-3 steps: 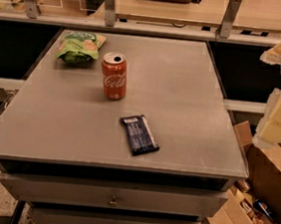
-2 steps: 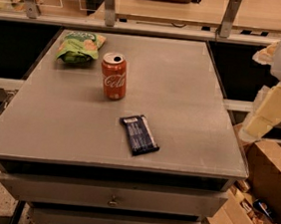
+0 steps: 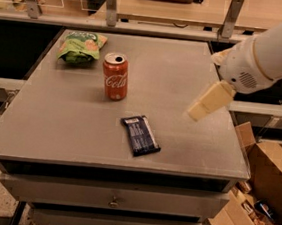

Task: Knock coke can over

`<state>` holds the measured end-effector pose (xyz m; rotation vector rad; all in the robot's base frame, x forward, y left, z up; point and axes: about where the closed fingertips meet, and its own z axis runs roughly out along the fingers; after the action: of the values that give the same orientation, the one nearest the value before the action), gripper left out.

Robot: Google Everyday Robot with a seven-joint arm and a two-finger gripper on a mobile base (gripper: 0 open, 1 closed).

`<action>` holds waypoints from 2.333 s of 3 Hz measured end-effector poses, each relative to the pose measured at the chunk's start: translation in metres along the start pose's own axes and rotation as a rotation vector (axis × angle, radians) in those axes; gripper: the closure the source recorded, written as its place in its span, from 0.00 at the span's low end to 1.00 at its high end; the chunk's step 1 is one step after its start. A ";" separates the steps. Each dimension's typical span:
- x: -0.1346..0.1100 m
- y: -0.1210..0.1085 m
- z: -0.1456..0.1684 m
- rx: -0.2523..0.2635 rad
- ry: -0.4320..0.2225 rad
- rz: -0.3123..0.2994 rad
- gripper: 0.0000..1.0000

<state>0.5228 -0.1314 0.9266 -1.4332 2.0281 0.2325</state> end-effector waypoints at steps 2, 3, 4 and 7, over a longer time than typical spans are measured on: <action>-0.101 -0.022 0.066 0.025 -0.322 -0.021 0.00; -0.132 -0.022 0.105 -0.017 -0.388 -0.014 0.00; -0.145 -0.019 0.139 -0.084 -0.423 0.008 0.00; -0.152 0.002 0.175 -0.245 -0.576 0.068 0.41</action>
Offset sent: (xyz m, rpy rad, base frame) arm 0.1000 0.1577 0.0219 0.4351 -0.2273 0.1168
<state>0.6211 0.0729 0.8787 -1.2480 1.6067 0.8442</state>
